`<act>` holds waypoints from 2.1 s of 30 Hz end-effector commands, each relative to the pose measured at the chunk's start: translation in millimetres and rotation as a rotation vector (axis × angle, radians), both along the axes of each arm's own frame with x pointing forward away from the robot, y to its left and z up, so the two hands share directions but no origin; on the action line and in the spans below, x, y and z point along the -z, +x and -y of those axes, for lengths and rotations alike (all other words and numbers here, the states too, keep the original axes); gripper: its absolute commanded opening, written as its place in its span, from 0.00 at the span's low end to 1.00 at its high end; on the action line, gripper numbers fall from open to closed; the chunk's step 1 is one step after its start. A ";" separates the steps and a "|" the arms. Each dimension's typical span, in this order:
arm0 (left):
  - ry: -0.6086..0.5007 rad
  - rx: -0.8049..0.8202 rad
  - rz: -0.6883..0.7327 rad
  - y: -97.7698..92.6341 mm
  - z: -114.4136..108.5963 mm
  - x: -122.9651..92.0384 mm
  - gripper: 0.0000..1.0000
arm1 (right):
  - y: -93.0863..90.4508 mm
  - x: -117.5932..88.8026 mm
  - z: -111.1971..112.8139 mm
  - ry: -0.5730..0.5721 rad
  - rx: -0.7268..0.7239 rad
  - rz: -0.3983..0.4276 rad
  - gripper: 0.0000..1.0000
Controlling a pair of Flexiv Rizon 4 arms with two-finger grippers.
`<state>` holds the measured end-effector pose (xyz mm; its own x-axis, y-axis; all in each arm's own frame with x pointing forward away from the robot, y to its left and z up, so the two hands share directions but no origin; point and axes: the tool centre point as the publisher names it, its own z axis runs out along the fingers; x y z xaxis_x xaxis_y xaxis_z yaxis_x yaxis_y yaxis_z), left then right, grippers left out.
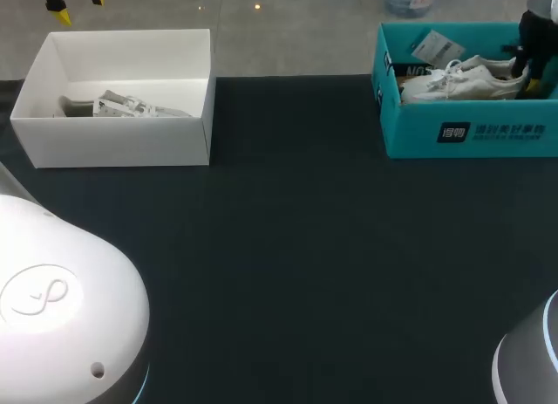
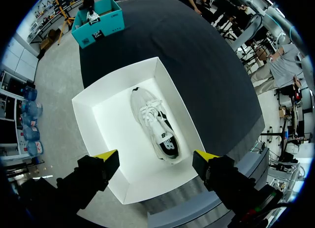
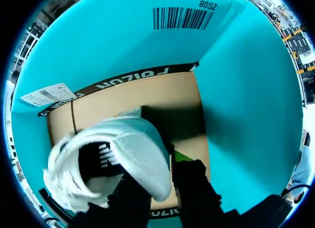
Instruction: Take the shoe out of the shoebox, open the shoe tongue, remove and reinsert the insole, then place the shoe into the shoebox
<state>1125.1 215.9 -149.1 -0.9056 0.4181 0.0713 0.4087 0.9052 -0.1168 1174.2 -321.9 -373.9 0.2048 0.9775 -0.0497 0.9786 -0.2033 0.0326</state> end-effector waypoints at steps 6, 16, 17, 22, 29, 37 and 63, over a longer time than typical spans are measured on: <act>0.001 0.001 -0.001 0.4 -0.4 -0.2 1.00 | 2.2 -5.0 2.4 0.020 0.043 -0.099 0.00; 0.001 0.001 -0.001 0.4 -0.4 -0.2 1.00 | 5.0 -29.3 6.9 0.031 0.118 -0.091 0.00; 0.001 0.001 -0.001 0.4 -0.4 -0.2 1.00 | 6.1 -33.0 7.8 0.034 0.123 -0.085 0.00; 0.001 0.001 -0.001 0.4 -0.4 -0.2 1.00 | 10.1 -61.0 7.6 0.018 0.122 -0.072 0.00; 0.001 0.001 -0.001 0.4 -0.4 -0.2 1.00 | 8.5 -109.5 3.1 0.004 0.111 -0.055 0.00; 0.001 0.001 -0.001 0.4 -0.4 -0.2 1.00 | 5.8 -163.6 -1.5 -0.023 0.105 -0.018 0.00; 0.001 0.001 -0.001 0.4 -0.4 -0.2 1.00 | -30.8 -260.0 -53.2 -0.081 0.066 0.089 0.00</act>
